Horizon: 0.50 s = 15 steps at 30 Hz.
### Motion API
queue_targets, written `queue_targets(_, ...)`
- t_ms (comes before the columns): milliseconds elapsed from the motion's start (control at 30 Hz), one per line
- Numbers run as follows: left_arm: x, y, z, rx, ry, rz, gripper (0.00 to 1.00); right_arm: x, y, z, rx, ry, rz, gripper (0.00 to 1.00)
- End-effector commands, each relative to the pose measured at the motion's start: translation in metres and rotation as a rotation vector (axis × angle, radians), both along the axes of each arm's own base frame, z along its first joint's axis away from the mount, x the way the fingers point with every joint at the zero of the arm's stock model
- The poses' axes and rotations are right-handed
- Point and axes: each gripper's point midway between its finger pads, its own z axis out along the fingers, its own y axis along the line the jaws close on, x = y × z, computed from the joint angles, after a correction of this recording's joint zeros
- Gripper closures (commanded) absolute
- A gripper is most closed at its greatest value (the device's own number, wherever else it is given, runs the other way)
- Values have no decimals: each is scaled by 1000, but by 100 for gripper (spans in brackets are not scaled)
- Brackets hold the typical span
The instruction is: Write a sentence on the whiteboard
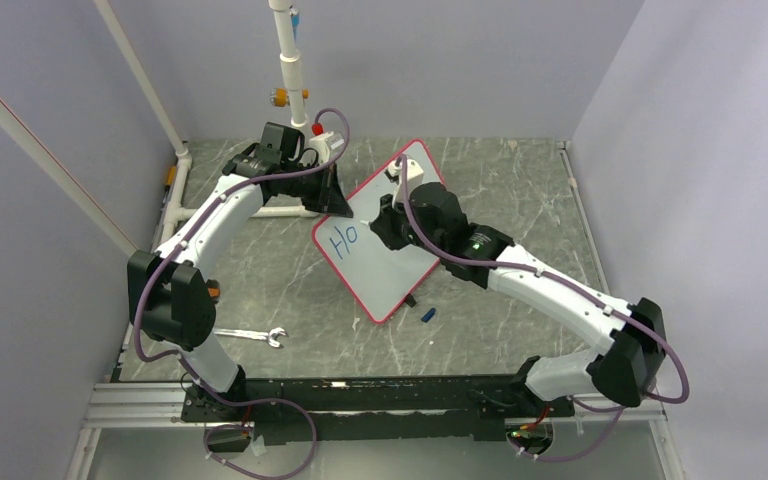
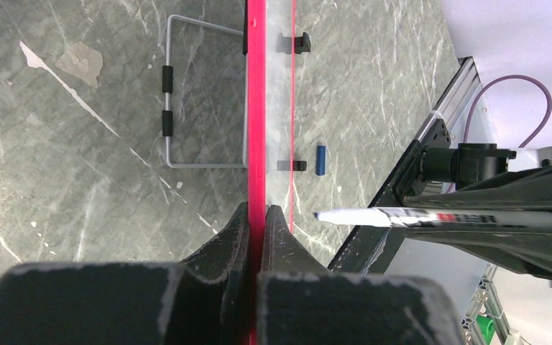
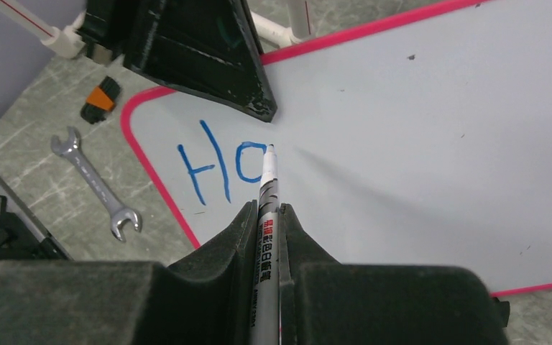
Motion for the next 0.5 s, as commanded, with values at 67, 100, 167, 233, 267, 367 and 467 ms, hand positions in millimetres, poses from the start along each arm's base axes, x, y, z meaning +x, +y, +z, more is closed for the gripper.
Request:
queue_targets(67, 12, 9, 7, 68, -131, 17, 100, 14, 8, 10, 25, -10, -36, 100)
queue_targets(100, 12, 9, 7, 68, -129, 17, 100, 14, 9, 10, 26, -9, -36, 100)
queue_targets(167, 12, 9, 6, 67, -128, 15, 100, 15, 11, 10, 28, -7, -37, 100)
queue_targets(233, 12, 9, 7, 69, -132, 17, 100, 16, 12, 11, 30, -7, -37, 100)
queue_targets(267, 12, 9, 8, 70, -133, 16, 100, 17, 13, 11, 31, -7, -36, 100)
queue_targets(367, 12, 10, 8, 71, -136, 18, 100, 19, 14, 12, 32, -9, -40, 100)
queue_targets(467, 11, 10, 8, 72, -136, 17, 100, 21, 16, 15, 33, -14, -44, 100)
